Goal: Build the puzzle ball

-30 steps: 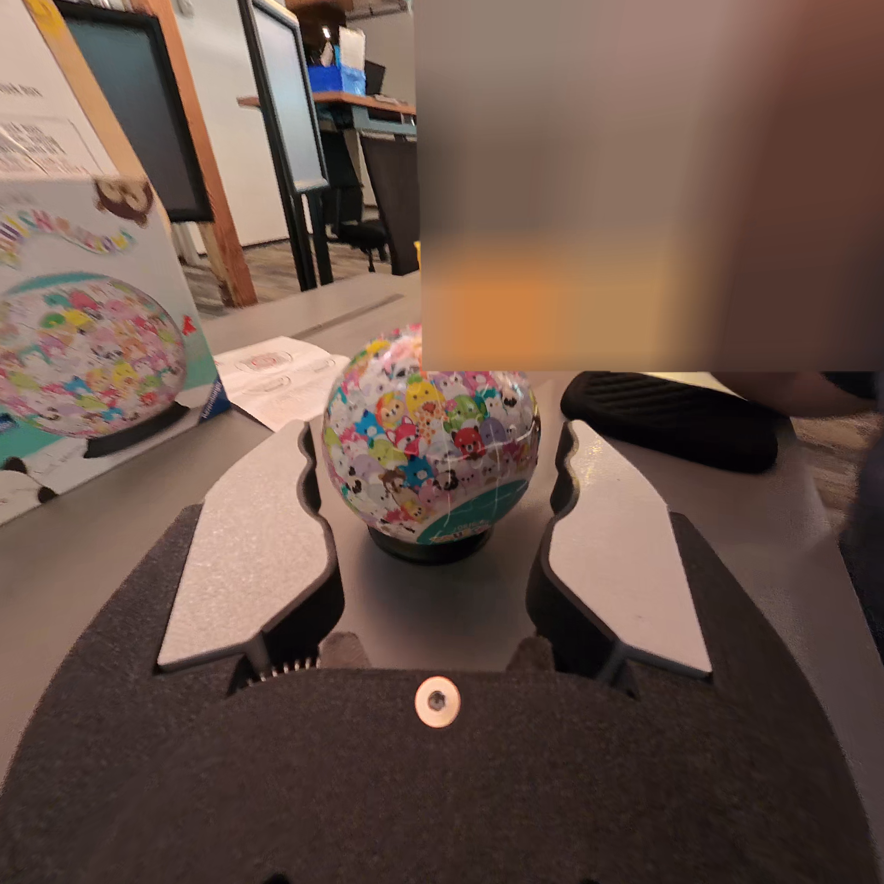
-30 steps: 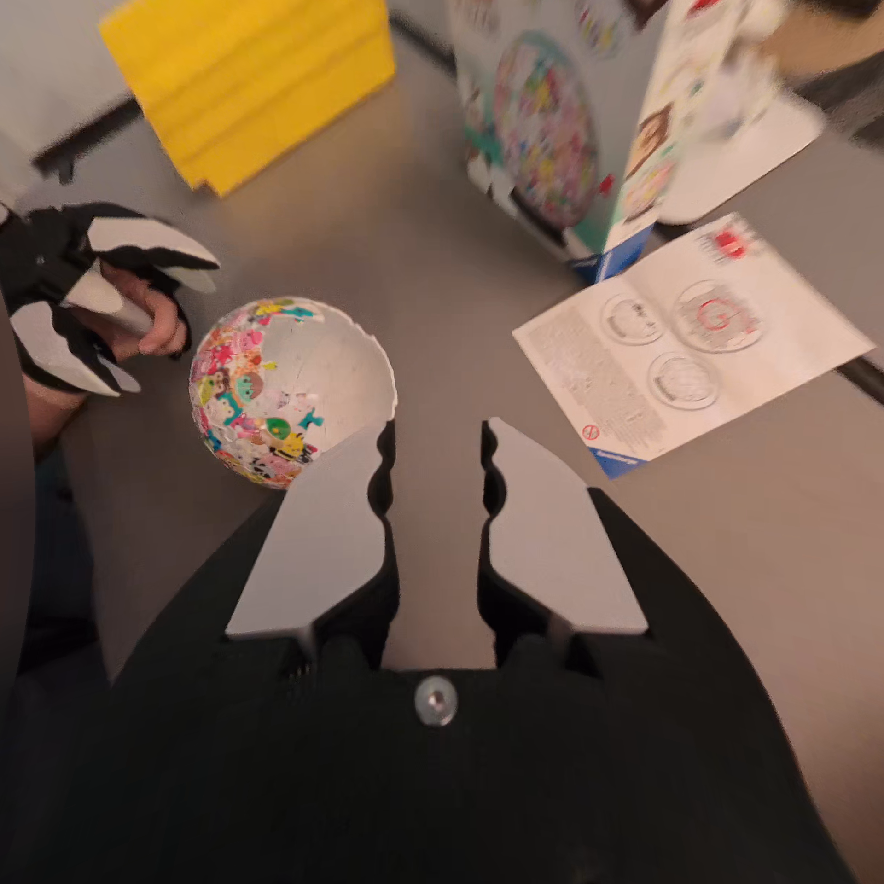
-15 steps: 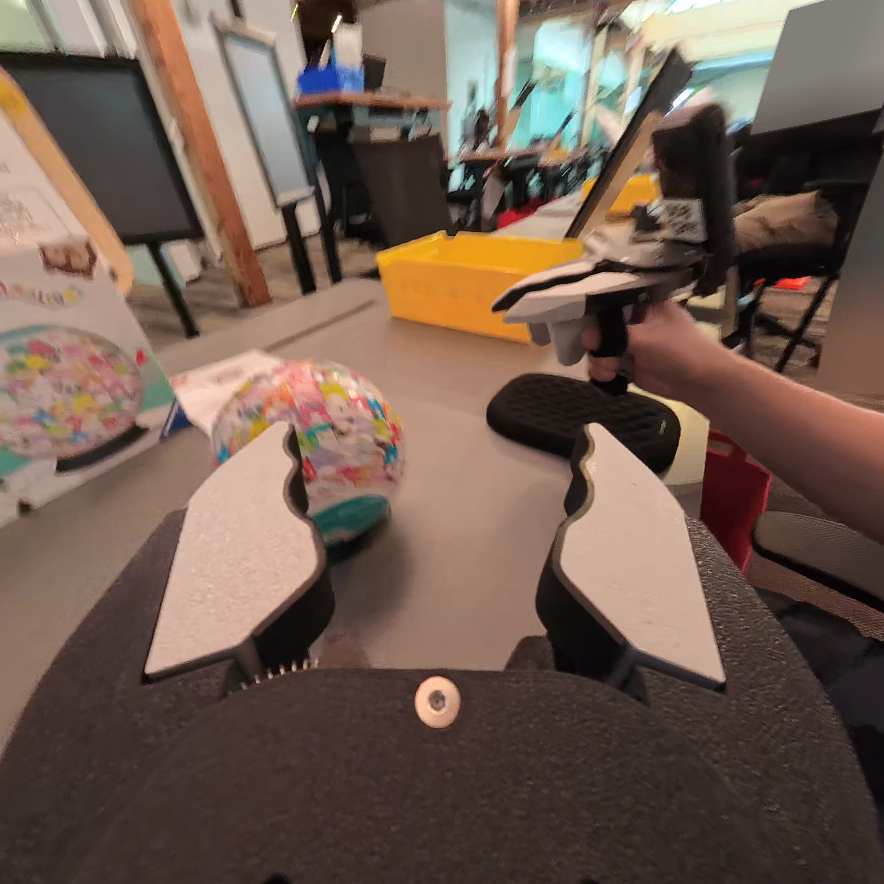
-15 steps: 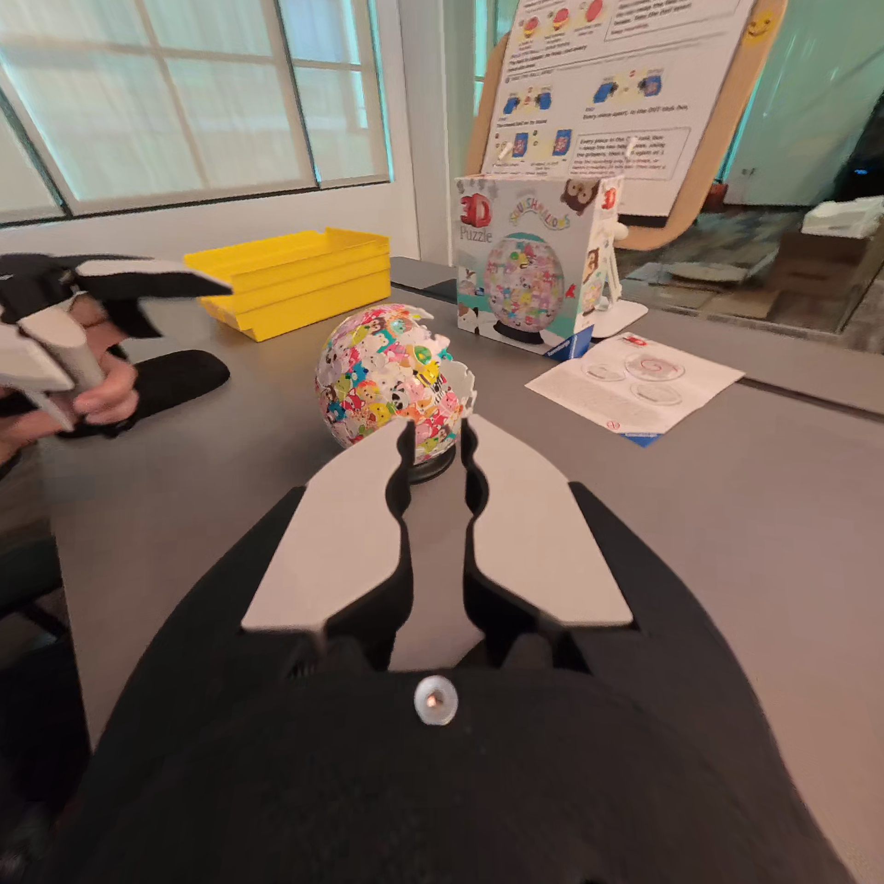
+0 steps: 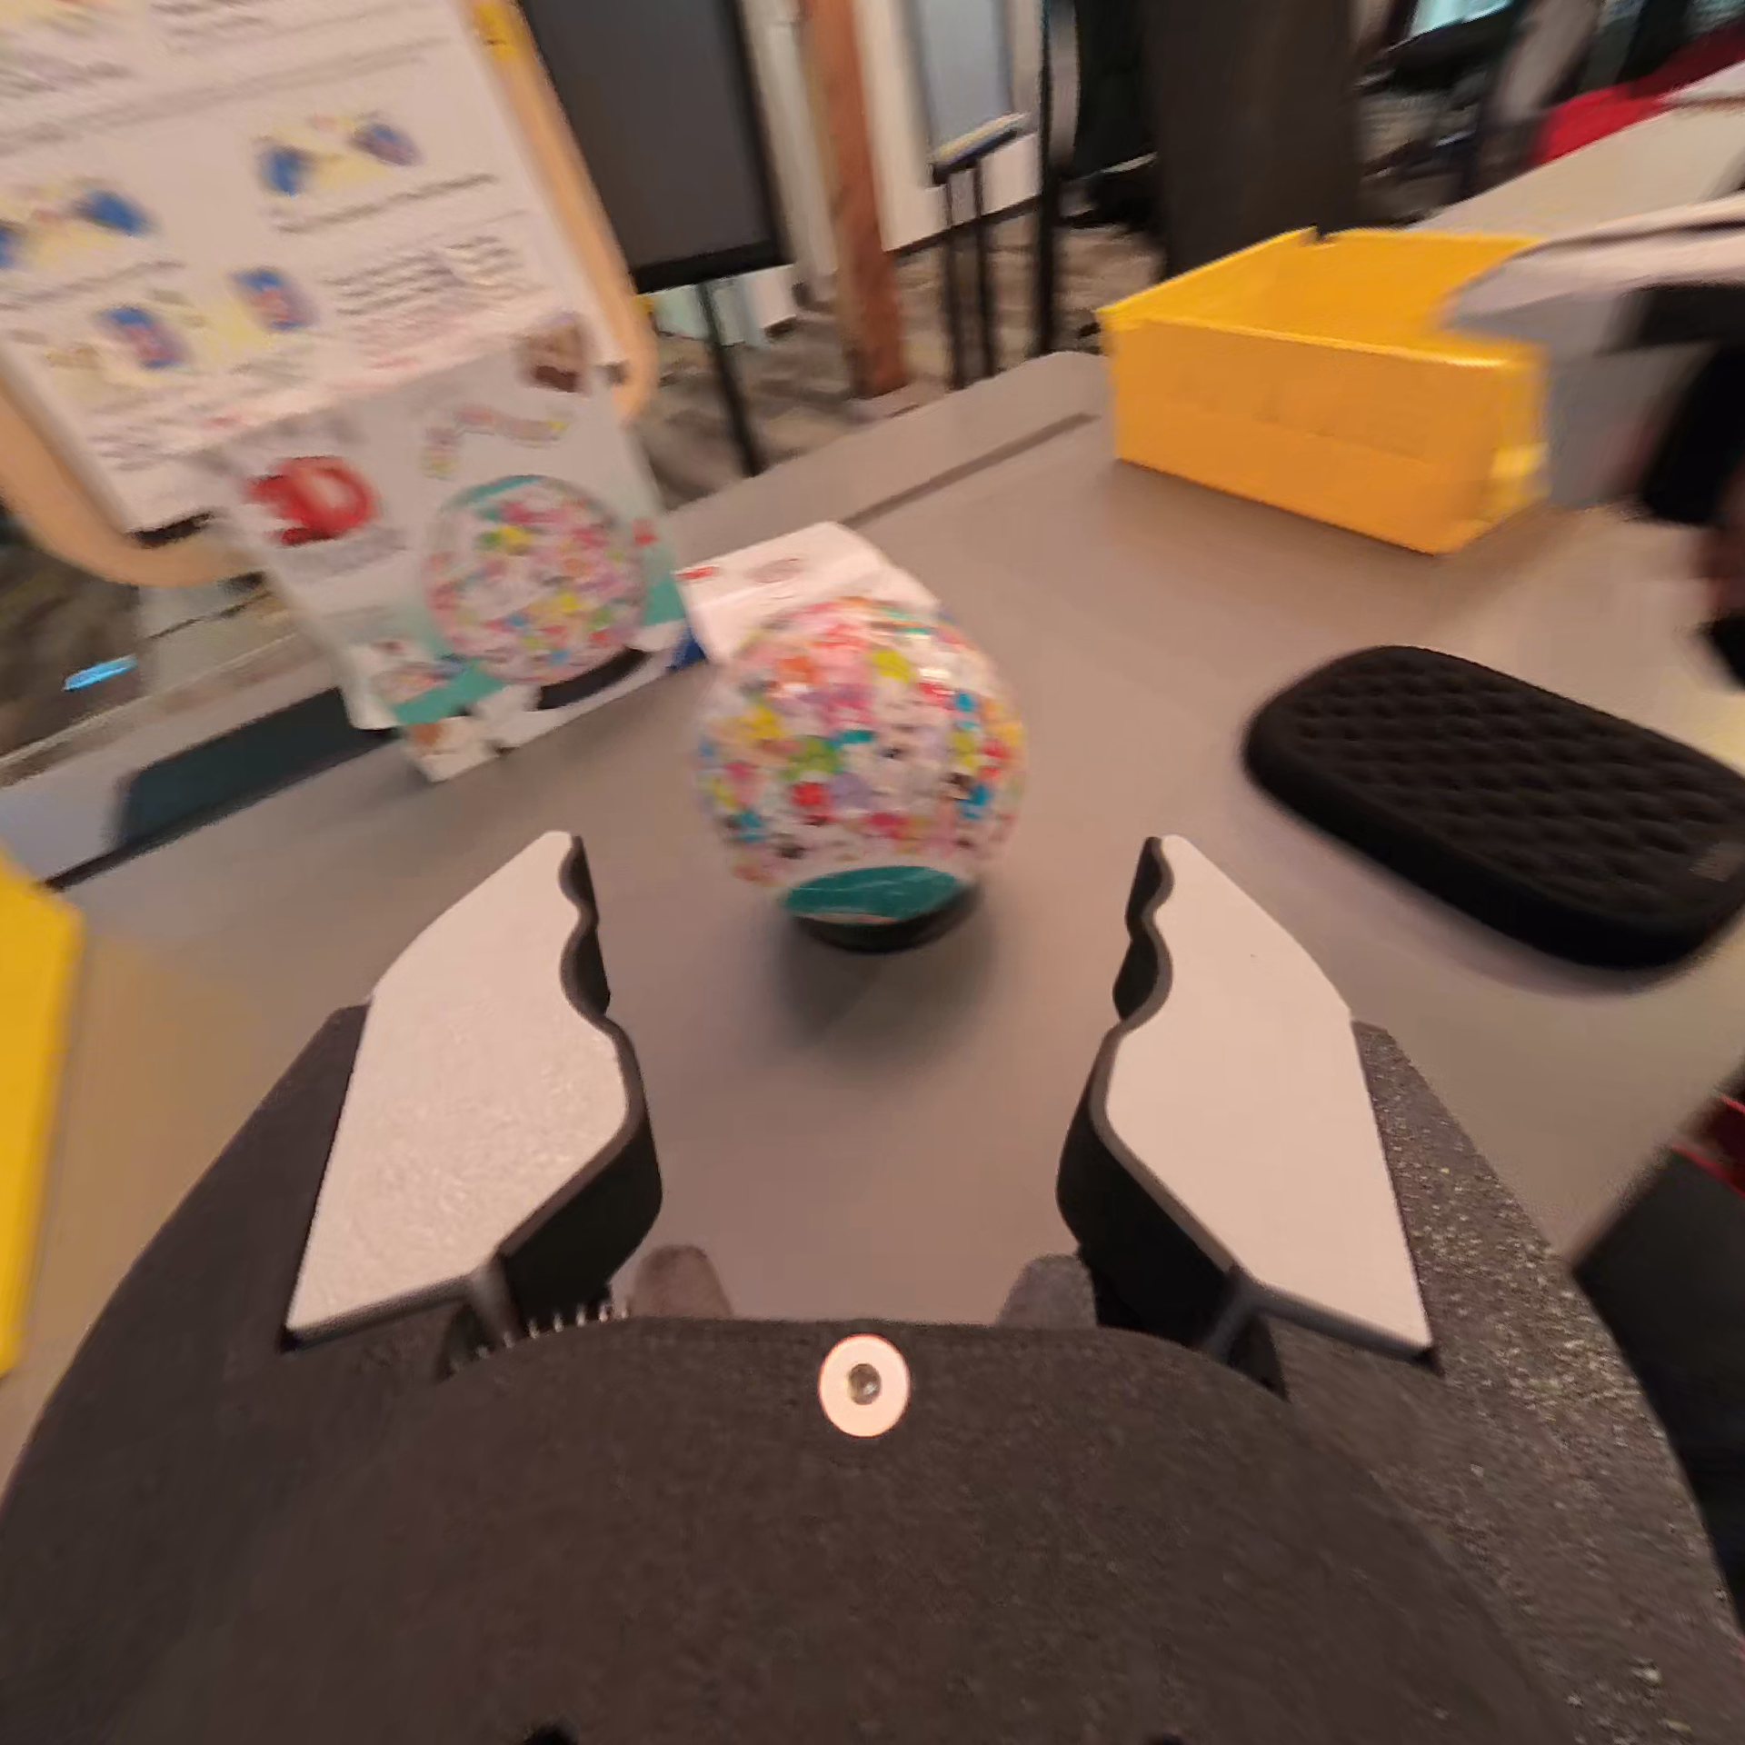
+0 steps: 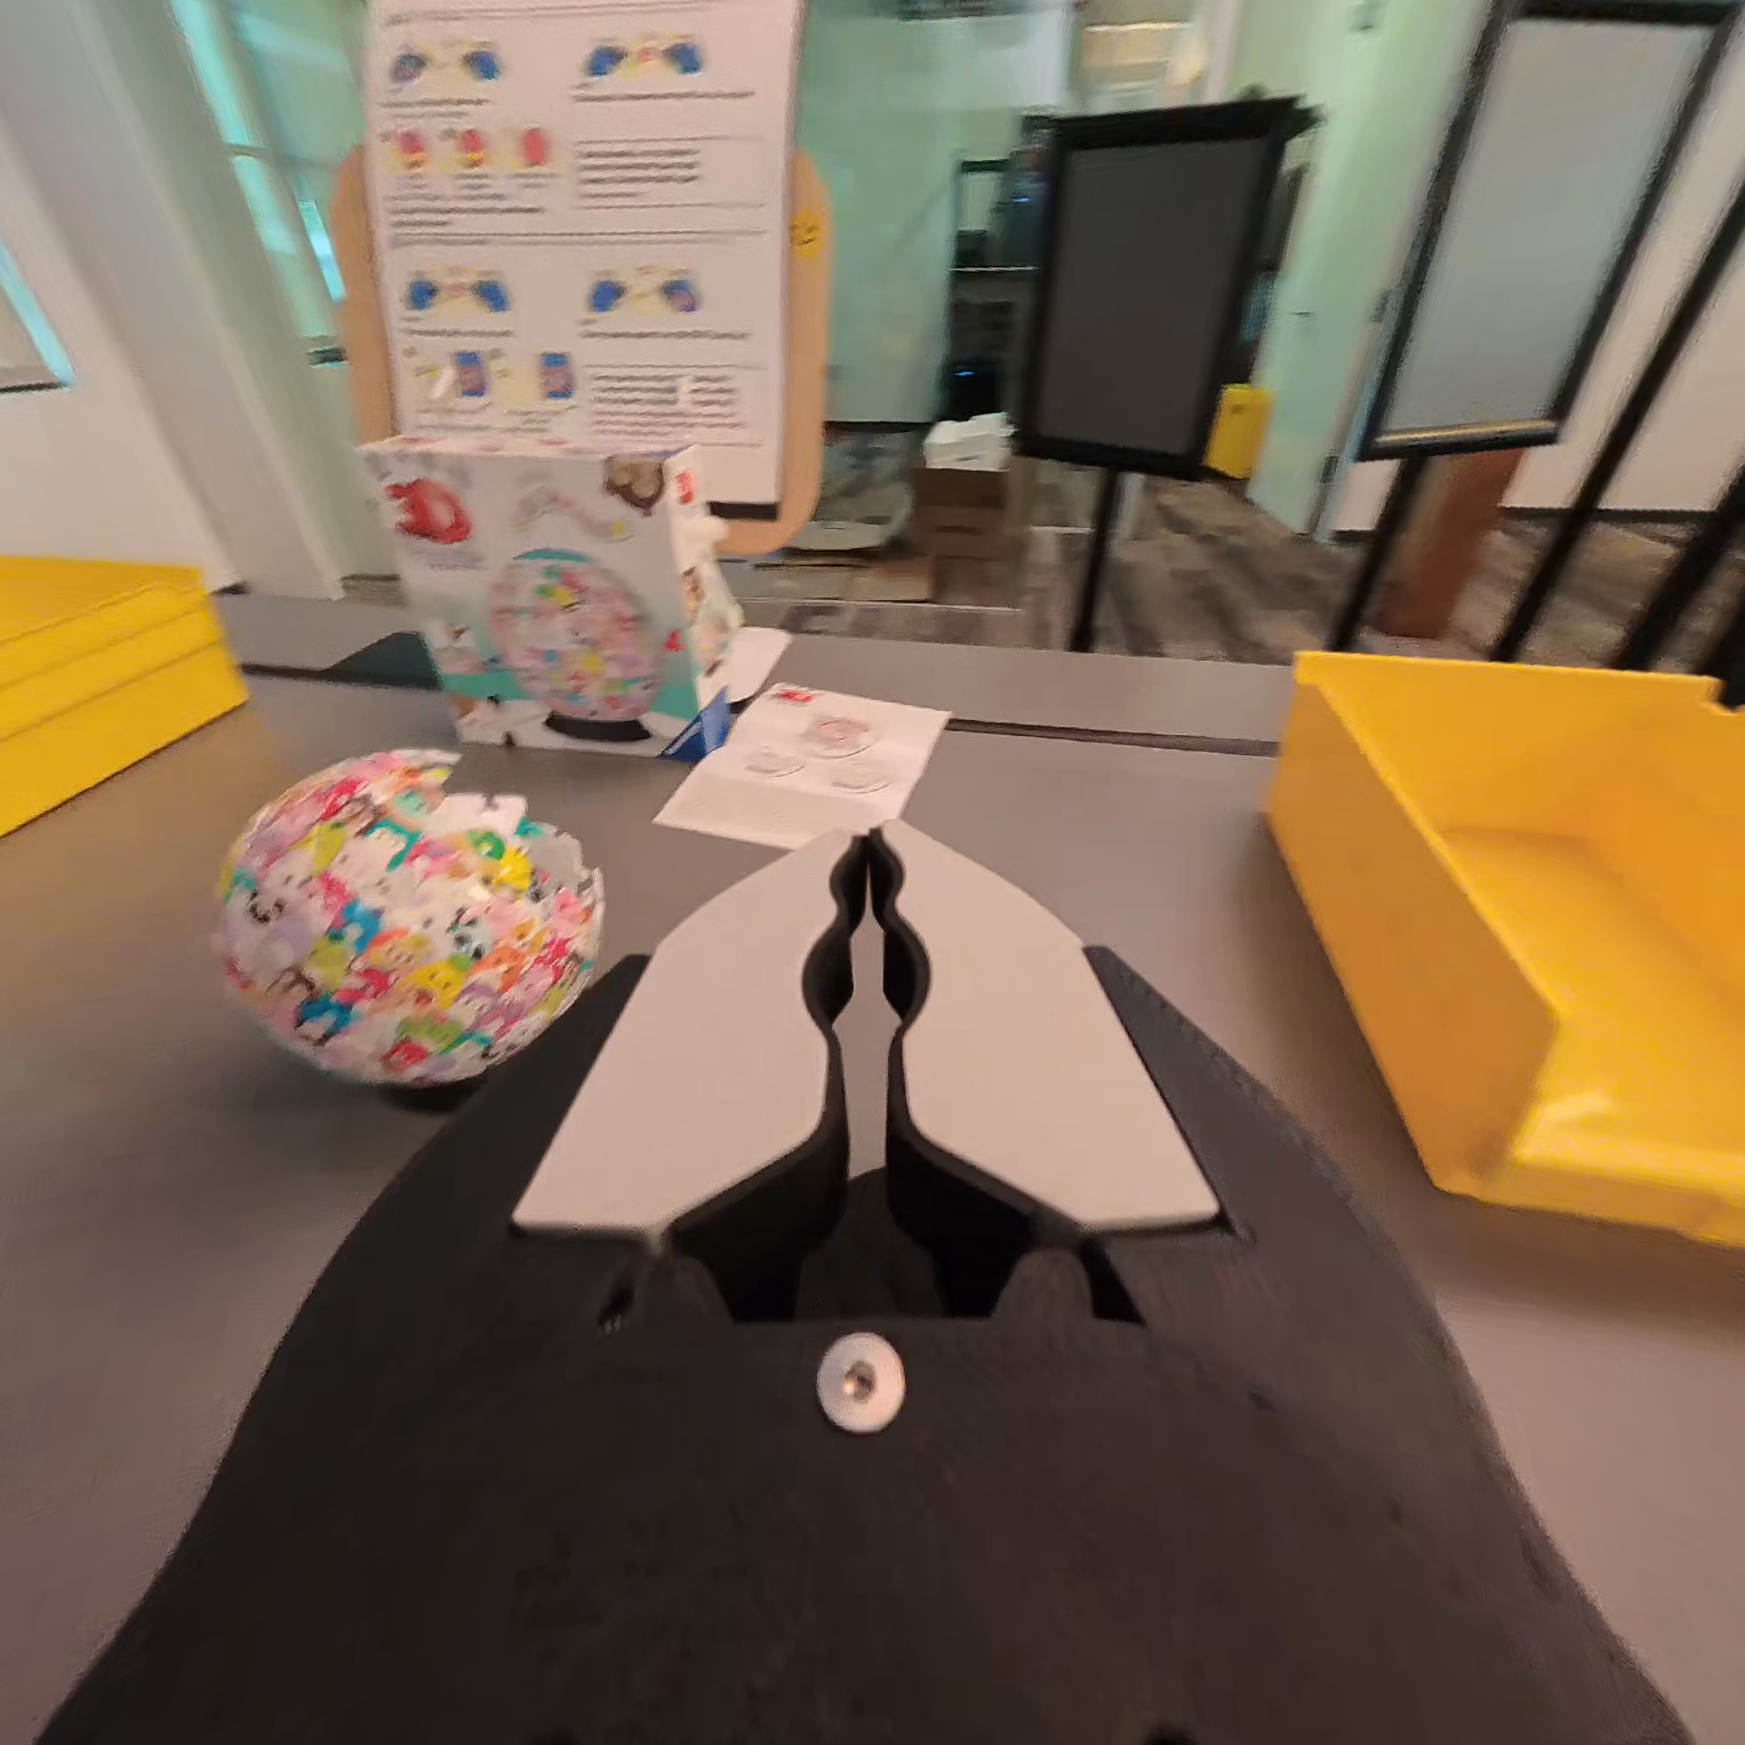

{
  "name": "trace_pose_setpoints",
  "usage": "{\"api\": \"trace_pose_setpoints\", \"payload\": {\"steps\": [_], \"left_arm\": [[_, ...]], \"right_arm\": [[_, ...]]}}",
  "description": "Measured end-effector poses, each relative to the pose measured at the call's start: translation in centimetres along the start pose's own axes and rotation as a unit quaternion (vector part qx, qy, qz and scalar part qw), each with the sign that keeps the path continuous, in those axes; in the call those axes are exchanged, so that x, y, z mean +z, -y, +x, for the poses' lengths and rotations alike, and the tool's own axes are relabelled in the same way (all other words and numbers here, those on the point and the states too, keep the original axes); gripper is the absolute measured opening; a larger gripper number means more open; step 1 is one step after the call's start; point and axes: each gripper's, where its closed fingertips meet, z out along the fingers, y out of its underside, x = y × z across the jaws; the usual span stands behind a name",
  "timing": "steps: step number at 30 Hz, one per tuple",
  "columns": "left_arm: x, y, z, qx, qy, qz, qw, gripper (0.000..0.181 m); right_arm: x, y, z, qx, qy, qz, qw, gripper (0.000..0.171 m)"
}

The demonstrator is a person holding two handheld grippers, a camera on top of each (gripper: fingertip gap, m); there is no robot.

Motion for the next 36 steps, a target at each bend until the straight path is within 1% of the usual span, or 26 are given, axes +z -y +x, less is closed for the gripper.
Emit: {"api": "trace_pose_setpoints", "payload": {"steps": [3, 5, 6, 8, 12, 21, 29, 36], "left_arm": [[-0.2, 1.2, -1.8, 0.006, 0.031, -0.006, 0.999, 0.106], [-0.5, 2.2, -2.5, 0.010, 0.045, 0.003, 0.999, 0.106], [-0.6, 2.7, -2.9, 0.011, 0.052, 0.008, 0.999, 0.105], [-1.1, 3.3, -3.5, 0.018, 0.067, 0.012, 0.998, 0.105], [-1.9, 3.8, -4.3, 0.020, 0.080, 0.017, 0.996, 0.105], [-2.5, 3.0, -5.2, 0.009, 0.088, 0.020, 0.996, 0.105], [-2.4, 2.2, -6.1, 0.005, 0.091, 0.019, 0.996, 0.105], [-2.3, 0.4, -7.4, -0.001, 0.099, 0.008, 0.995, 0.104]], "right_arm": [[-0.9, 1.9, 1.5, -0.005, -0.064, 0.016, 0.998, 0.002], [-1.3, 3.0, 1.8, -0.022, -0.089, 0.030, 0.995, 0.008], [-1.3, 3.3, 1.7, -0.022, -0.089, 0.030, 0.995, 0.016], [-1.2, 3.8, 1.5, -0.026, -0.090, 0.031, 0.995, 0.023], [-1.2, 4.6, 1.4, -0.032, -0.092, 0.045, 0.994, 0.023], [-1.1, 4.3, 1.0, -0.031, -0.086, 0.034, 0.995, 0.033], [-0.4, 3.7, 0.8, -0.033, -0.086, 0.023, 0.996, 0.035], [0.8, 2.7, 0.2, -0.051, -0.087, -0.003, 0.995, 0.036]]}}
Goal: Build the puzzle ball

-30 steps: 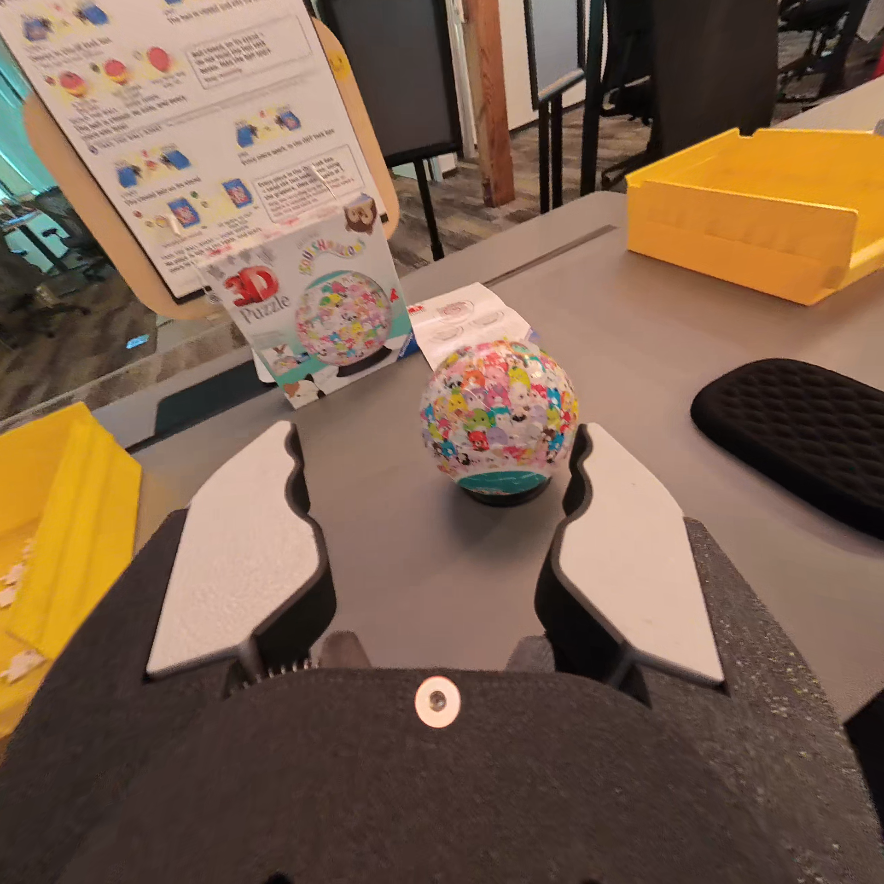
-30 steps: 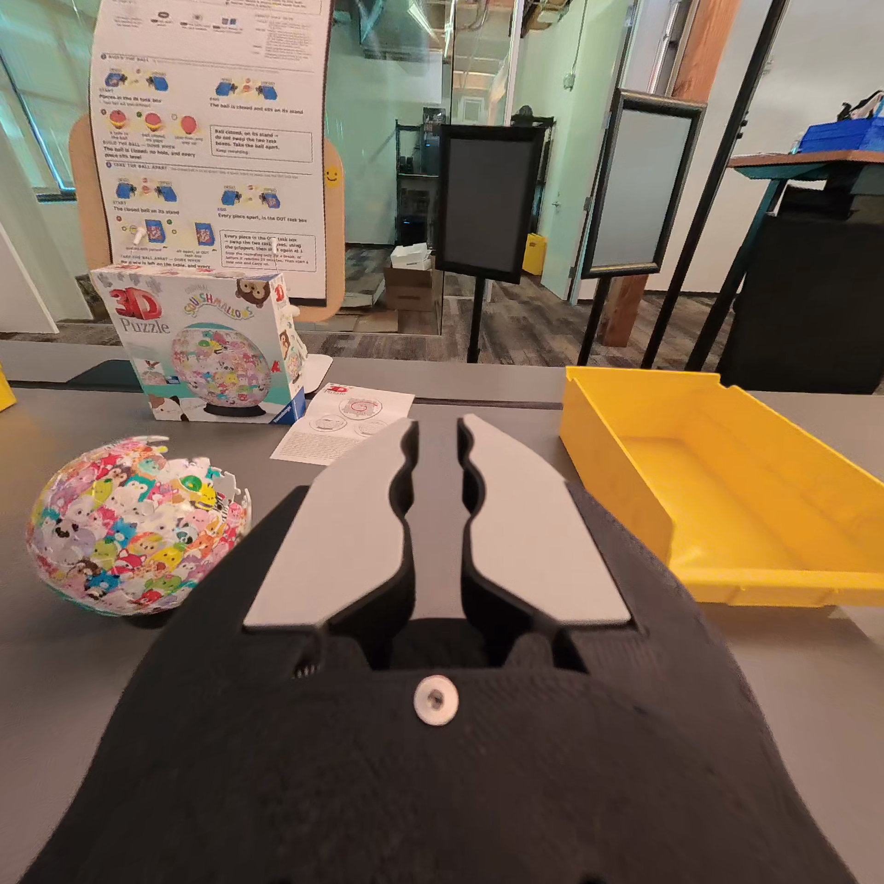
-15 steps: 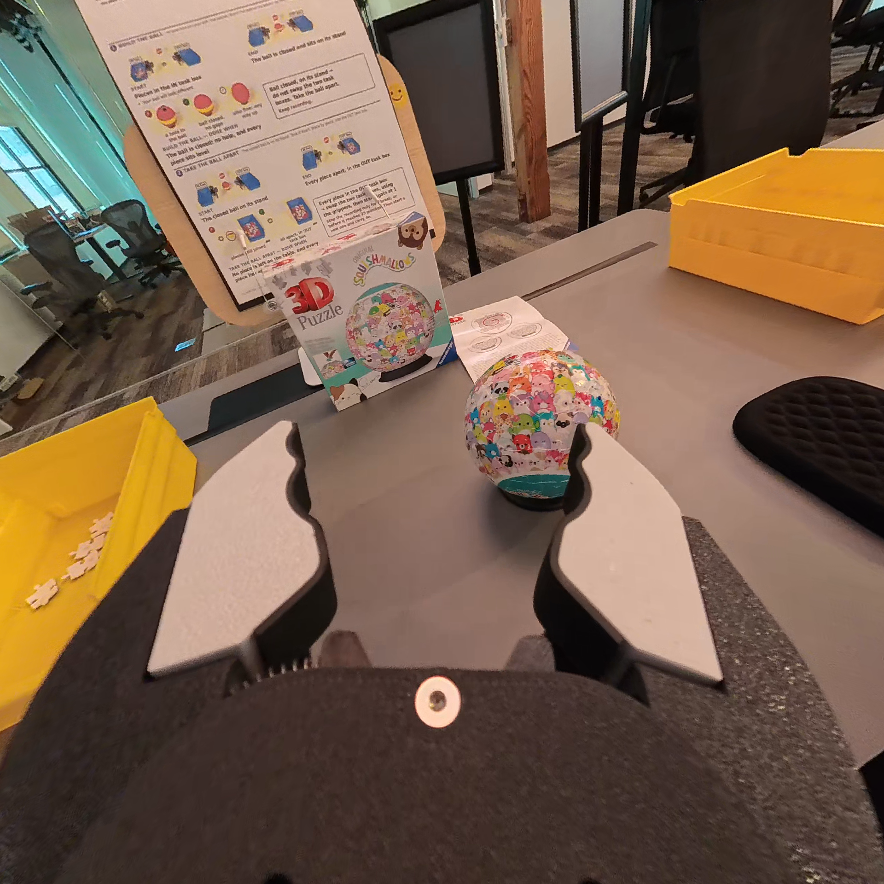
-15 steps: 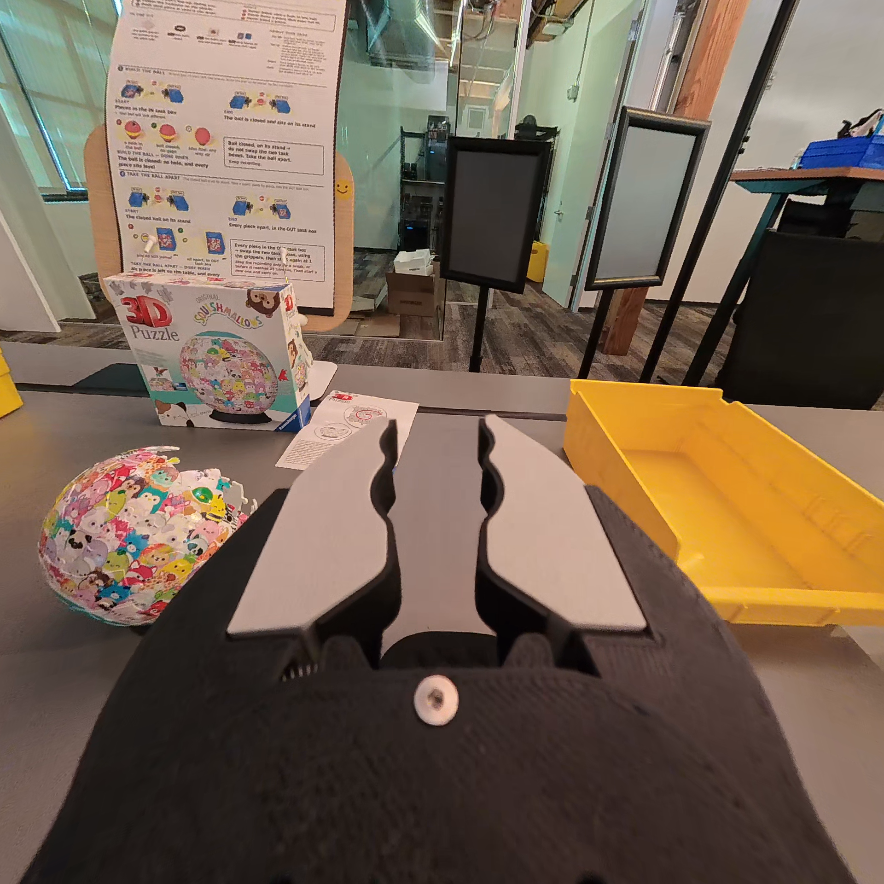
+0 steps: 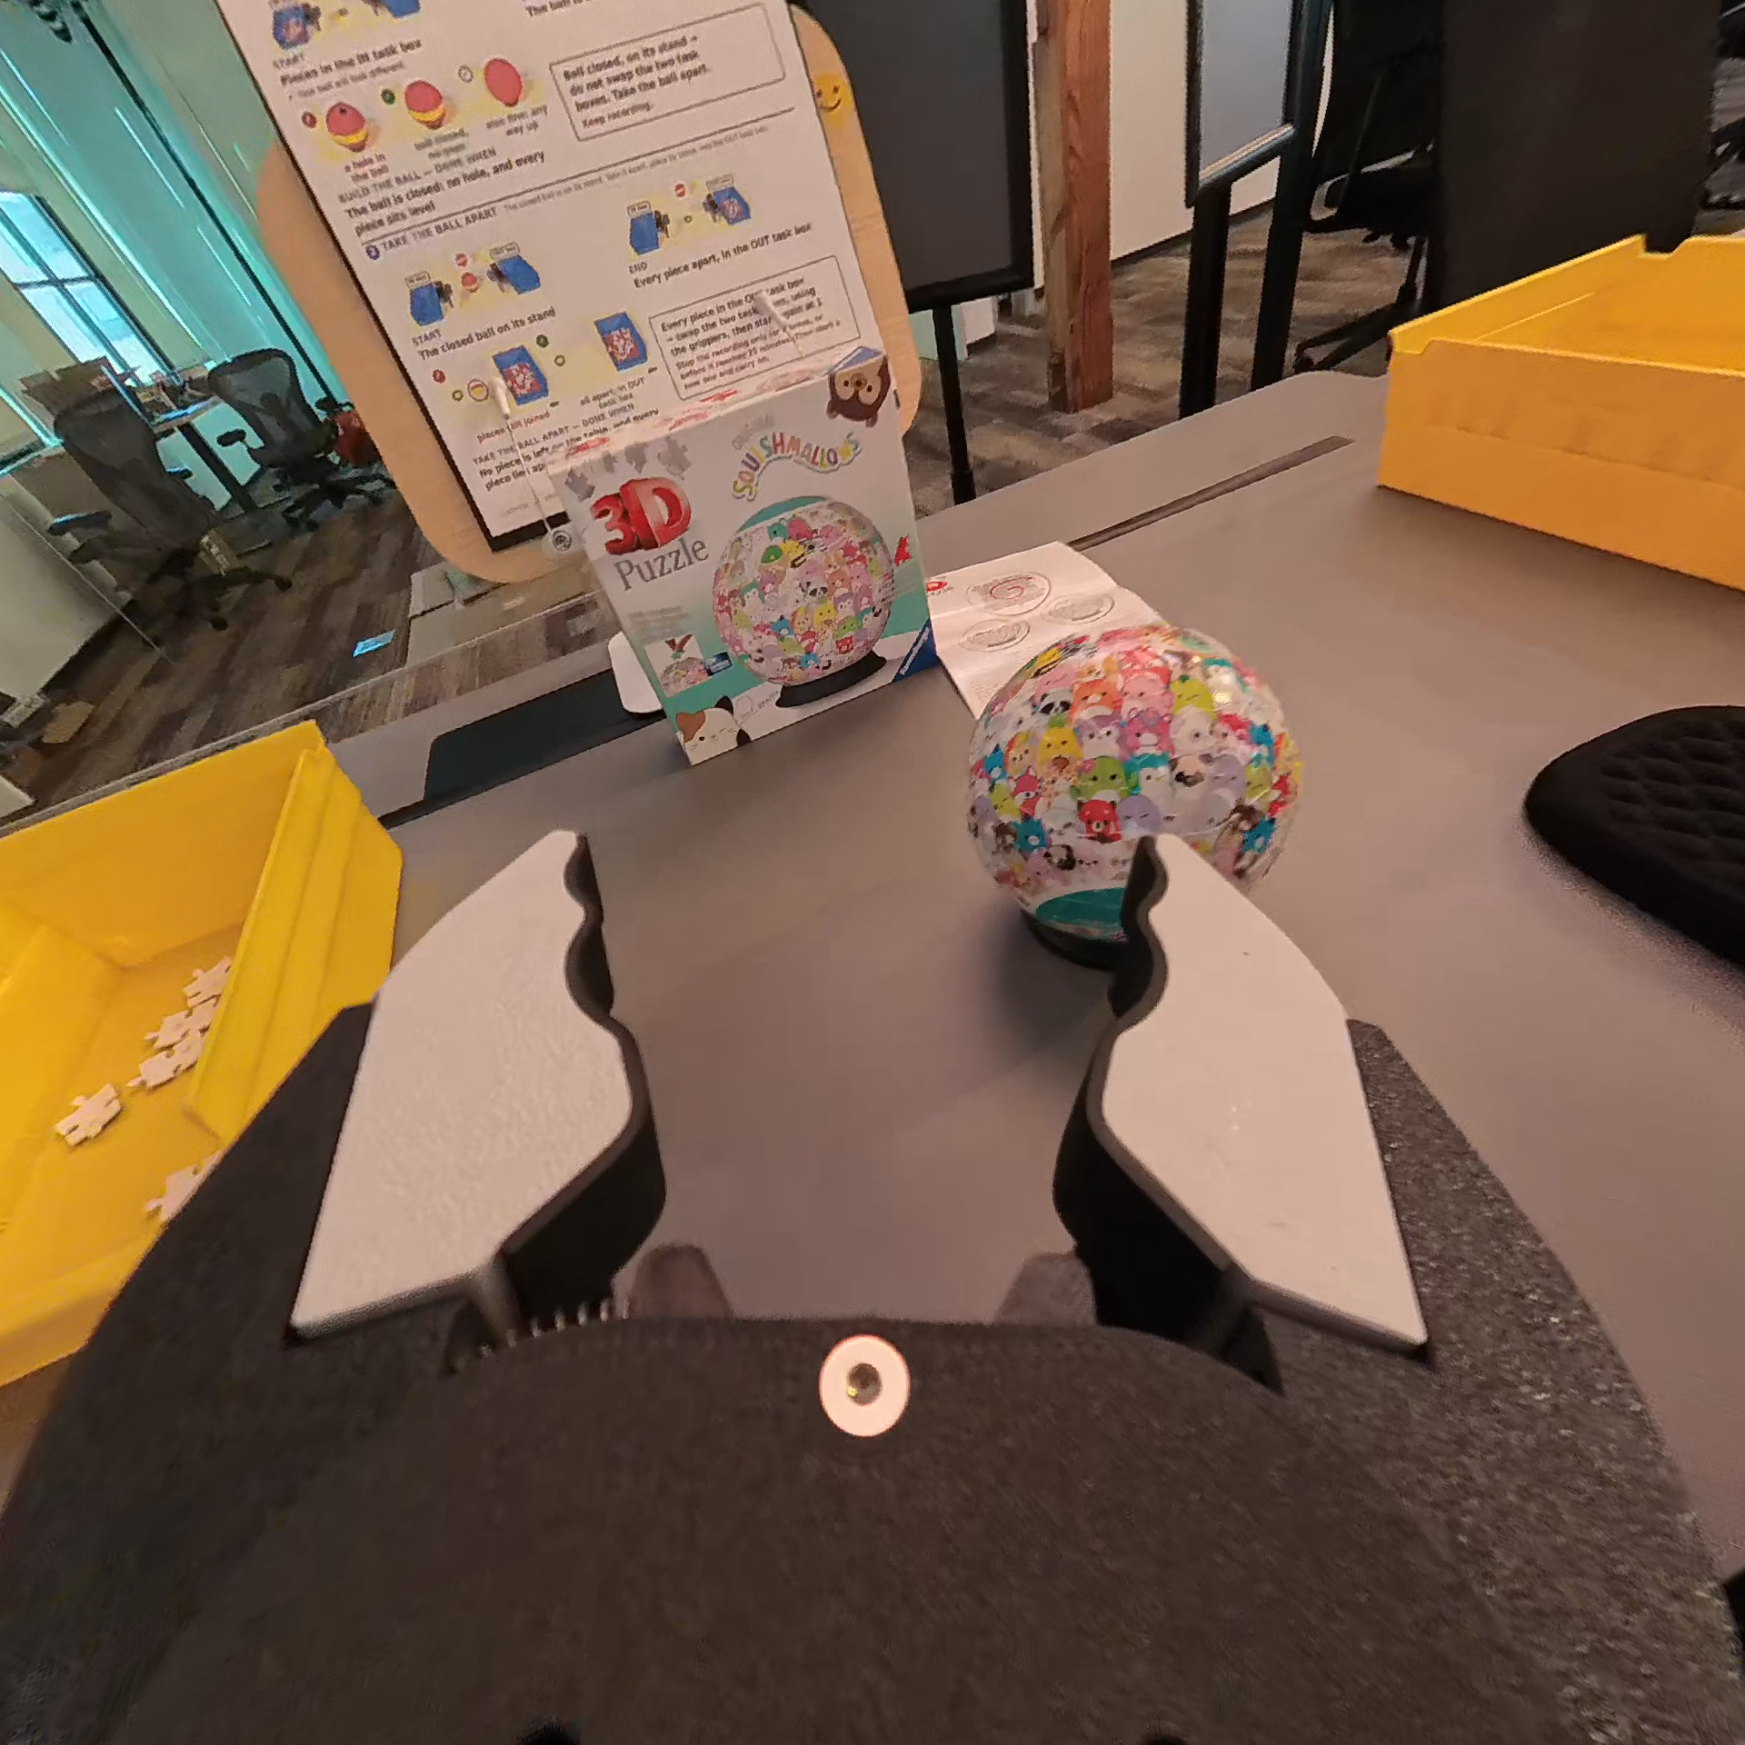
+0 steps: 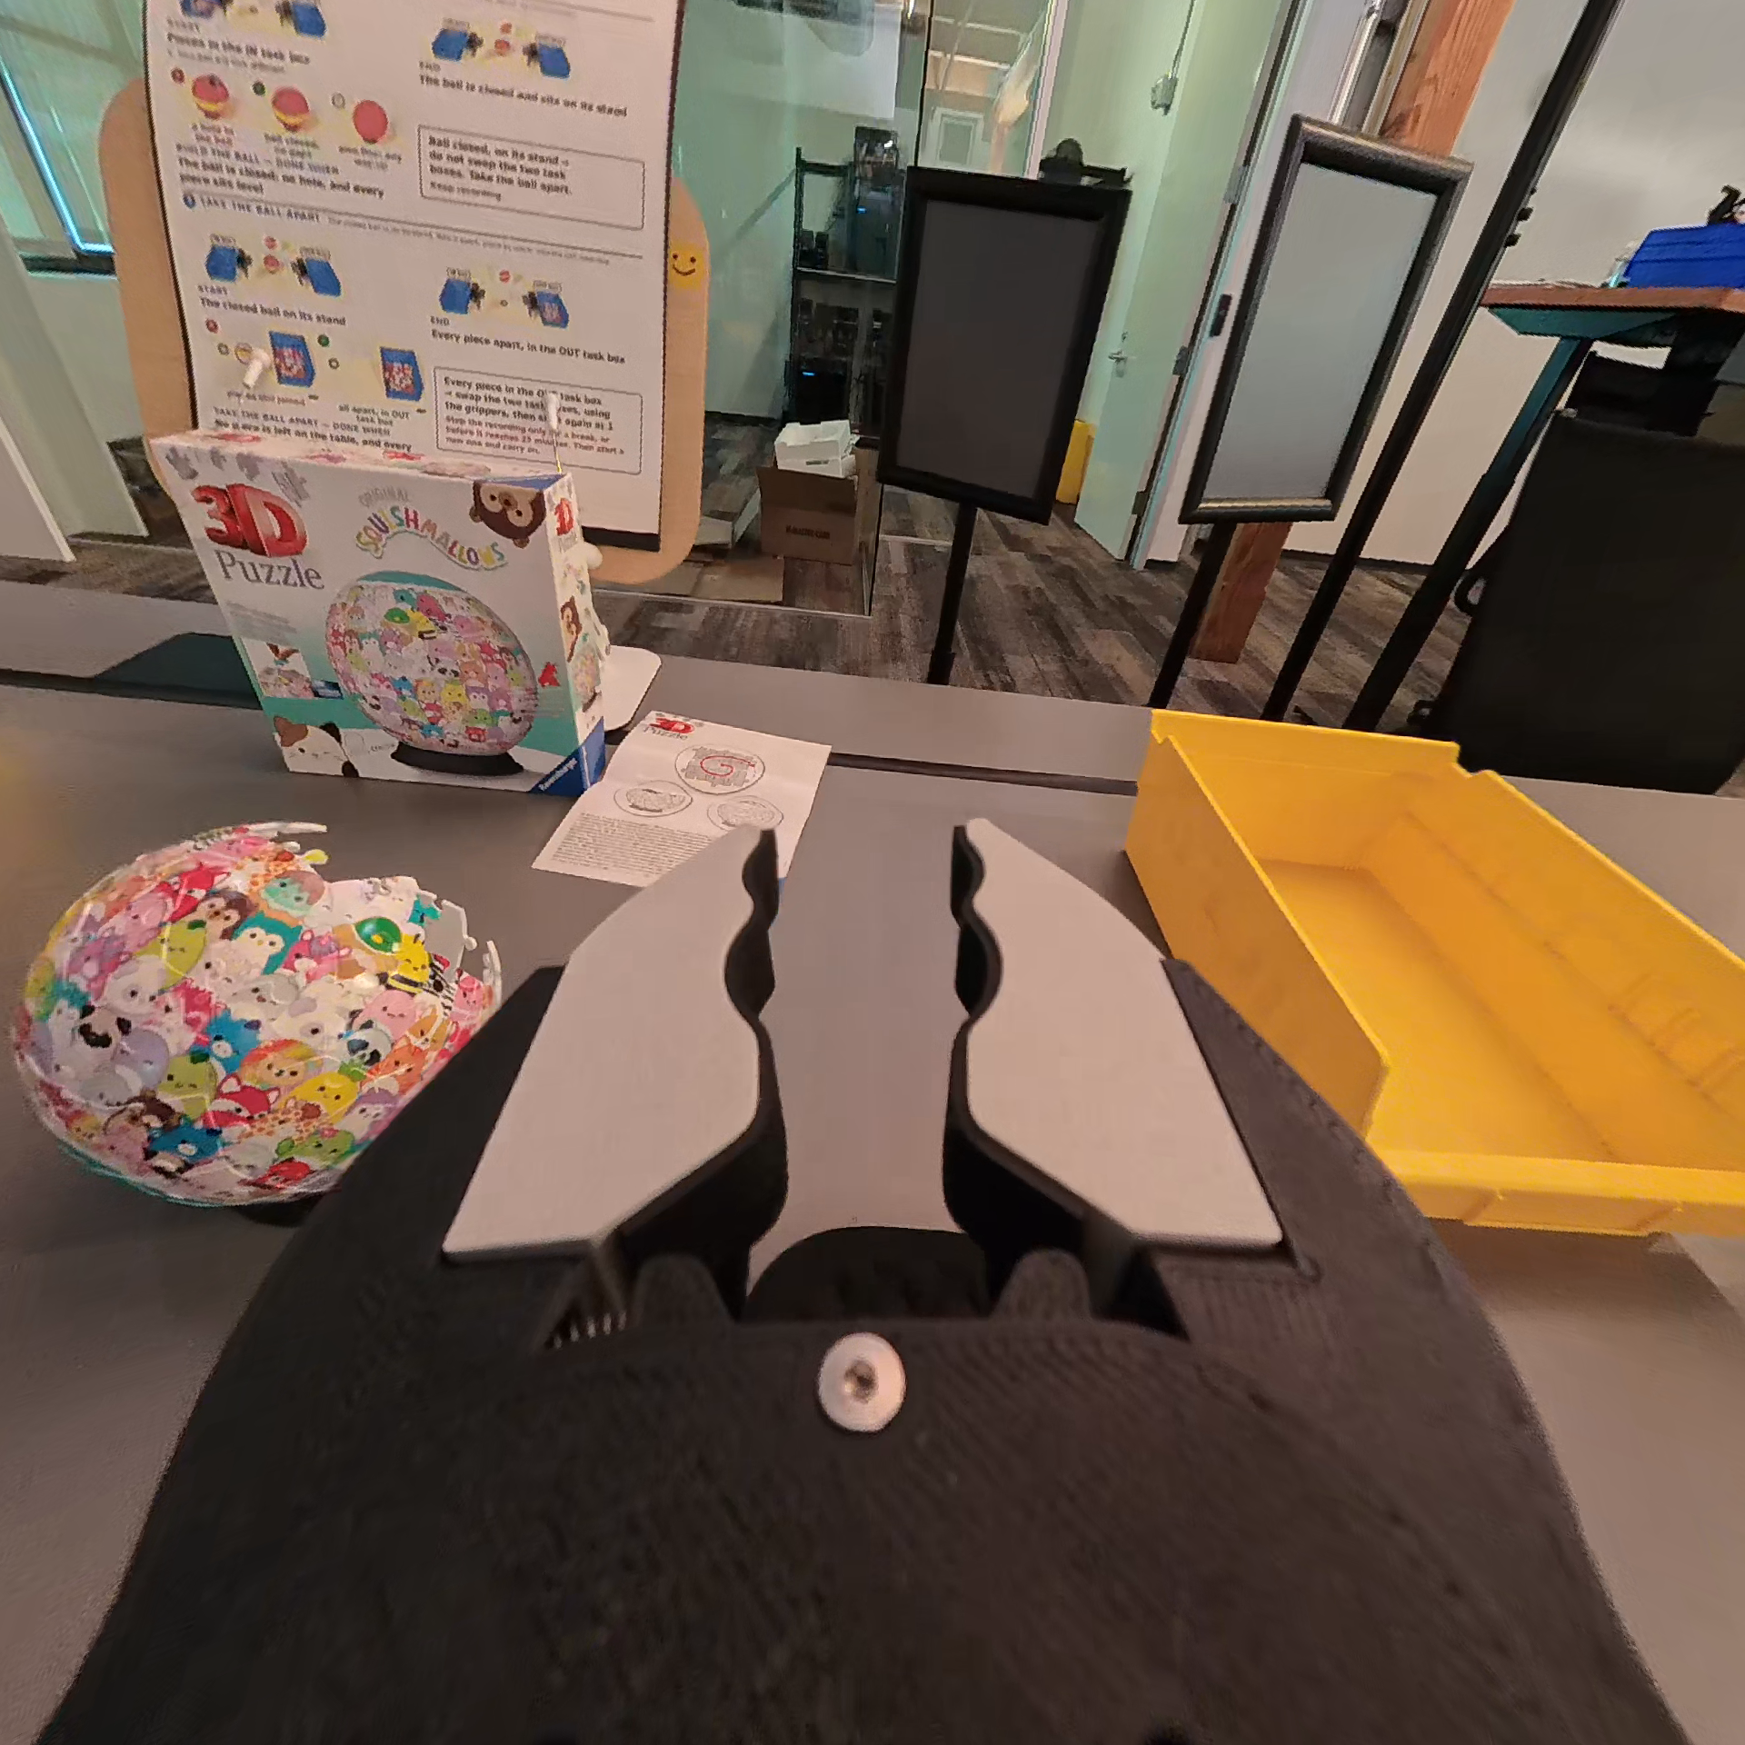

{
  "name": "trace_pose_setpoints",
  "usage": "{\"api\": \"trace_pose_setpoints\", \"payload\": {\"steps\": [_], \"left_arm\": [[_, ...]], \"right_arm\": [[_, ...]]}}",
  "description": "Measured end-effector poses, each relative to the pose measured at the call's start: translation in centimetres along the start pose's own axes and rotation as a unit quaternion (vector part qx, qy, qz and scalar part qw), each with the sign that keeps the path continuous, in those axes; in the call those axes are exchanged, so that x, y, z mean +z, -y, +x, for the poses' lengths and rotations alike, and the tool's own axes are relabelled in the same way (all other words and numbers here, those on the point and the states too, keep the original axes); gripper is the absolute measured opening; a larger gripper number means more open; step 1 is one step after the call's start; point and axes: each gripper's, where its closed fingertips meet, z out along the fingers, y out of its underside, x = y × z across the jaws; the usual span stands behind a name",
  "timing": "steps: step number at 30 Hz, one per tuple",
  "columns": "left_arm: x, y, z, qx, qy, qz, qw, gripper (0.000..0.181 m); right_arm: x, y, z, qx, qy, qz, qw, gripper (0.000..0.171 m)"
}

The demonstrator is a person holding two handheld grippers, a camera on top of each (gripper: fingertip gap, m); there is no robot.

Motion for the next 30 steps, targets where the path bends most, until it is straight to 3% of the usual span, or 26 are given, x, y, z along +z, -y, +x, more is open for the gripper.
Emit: {"api": "trace_pose_setpoints", "payload": {"steps": [5, 11, 20, 30], "left_arm": [[1.0, -2.0, -3.3, 0.024, 0.062, -0.023, 0.998, 0.104], [2.0, -4.2, -7.9, 0.033, 0.141, -0.045, 0.988, 0.105], [3.0, -6.6, -11.6, -0.003, 0.151, -0.060, 0.987, 0.105], [2.2, -6.8, -14.5, -0.070, 0.109, -0.035, 0.991, 0.101]], "right_arm": [[0.9, -0.8, -1.2, -0.014, 0.017, 0.000, 1.000, 0.038], [2.0, -2.2, -1.3, -0.058, 0.026, 0.026, 0.998, 0.053], [4.6, -6.0, -1.4, -0.068, 0.030, -0.024, 0.997, 0.056], [7.7, -5.5, -3.4, -0.084, 0.067, -0.023, 0.994, 0.058]]}}
